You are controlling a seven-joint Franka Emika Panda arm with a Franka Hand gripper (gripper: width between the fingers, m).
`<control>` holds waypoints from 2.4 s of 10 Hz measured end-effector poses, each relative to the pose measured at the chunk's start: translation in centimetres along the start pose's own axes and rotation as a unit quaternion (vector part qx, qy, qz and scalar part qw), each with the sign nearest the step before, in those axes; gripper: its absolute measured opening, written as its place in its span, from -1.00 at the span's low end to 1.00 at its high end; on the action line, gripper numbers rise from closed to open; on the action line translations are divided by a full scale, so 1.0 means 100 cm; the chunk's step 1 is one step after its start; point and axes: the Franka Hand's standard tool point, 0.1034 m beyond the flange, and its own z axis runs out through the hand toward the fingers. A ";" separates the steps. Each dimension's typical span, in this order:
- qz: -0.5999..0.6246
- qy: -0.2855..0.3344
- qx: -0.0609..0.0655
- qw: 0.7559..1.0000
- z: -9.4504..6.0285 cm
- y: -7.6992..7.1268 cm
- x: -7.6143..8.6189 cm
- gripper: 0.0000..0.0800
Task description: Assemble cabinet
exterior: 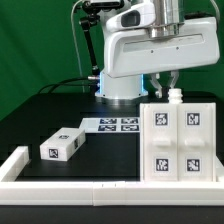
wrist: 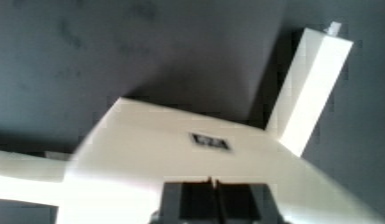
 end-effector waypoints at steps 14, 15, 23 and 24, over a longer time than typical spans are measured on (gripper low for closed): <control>0.004 -0.045 -0.013 0.999 0.028 0.080 -0.094 0.95; -0.017 -0.046 -0.015 0.999 0.026 0.098 -0.101 0.99; 0.130 -0.053 -0.023 0.990 0.031 0.129 -0.125 0.99; 0.180 -0.050 -0.026 0.982 0.033 0.141 -0.134 0.99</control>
Offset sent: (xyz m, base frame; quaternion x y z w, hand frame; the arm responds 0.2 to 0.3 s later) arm 0.0050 0.0053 0.0124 -0.0093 -0.0239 0.0130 0.9996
